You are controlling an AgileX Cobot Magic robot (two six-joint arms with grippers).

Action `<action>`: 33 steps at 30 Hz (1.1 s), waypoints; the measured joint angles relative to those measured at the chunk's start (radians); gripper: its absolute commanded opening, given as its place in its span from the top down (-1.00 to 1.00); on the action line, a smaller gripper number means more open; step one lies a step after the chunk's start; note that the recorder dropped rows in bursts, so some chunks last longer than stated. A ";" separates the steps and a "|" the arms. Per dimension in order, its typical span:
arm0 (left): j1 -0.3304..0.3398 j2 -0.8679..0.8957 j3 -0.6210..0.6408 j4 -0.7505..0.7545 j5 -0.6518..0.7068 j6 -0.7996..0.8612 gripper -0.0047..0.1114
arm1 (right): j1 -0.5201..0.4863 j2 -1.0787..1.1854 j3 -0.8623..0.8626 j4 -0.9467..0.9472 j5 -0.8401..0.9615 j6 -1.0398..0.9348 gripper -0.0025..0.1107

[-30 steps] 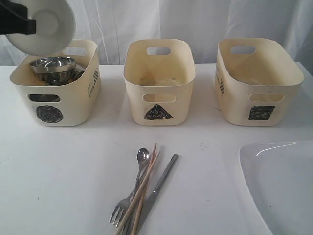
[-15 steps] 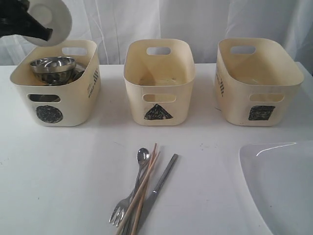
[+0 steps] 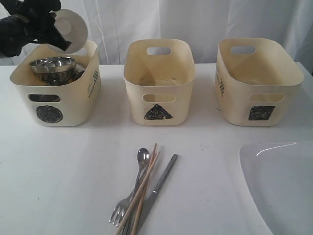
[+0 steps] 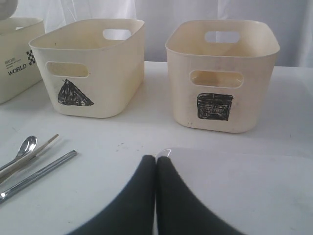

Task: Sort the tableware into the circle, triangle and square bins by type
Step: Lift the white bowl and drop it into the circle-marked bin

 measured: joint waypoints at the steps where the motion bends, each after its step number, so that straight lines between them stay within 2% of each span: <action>1: 0.010 0.013 -0.008 0.000 0.000 0.000 0.45 | 0.000 0.000 0.000 0.000 0.000 0.000 0.96; 6: 0.040 0.054 -0.025 0.000 0.000 -0.030 0.05 | 0.000 0.000 0.000 0.000 0.000 0.000 0.96; 11: 0.042 0.061 -0.026 0.000 0.002 -0.224 -0.13 | 0.000 0.000 0.000 0.000 0.000 0.000 0.96; 17: 0.042 0.059 -0.026 0.000 0.028 -0.354 -0.15 | 0.000 0.000 0.000 0.000 0.000 0.000 0.96; 20: 0.042 0.052 -0.033 0.000 0.113 -0.367 -0.15 | 0.000 0.000 0.000 0.000 0.000 0.000 0.96; 25: 0.042 0.010 -0.038 0.000 0.158 -0.369 -0.15 | 0.000 0.000 0.000 0.000 0.000 0.000 0.96; 27: 0.042 -0.036 -0.038 0.000 0.216 -0.369 -0.13 | 0.000 0.000 0.000 0.000 0.000 0.000 0.96; 28: 0.042 -0.083 -0.038 0.000 0.290 -0.369 -0.06 | 0.000 0.000 0.000 0.000 0.000 0.000 0.96; 29: 0.042 -0.121 -0.038 0.000 0.358 -0.376 0.10 | 0.000 0.000 0.000 0.000 0.000 0.000 0.96; 32: 0.042 -0.257 -0.038 0.000 0.624 -0.425 0.89 | 0.000 0.000 0.000 0.000 0.000 0.000 0.96; 33: 0.042 -0.293 -0.038 0.000 0.702 -0.435 0.91 | 0.000 0.000 0.000 0.000 0.000 0.000 0.96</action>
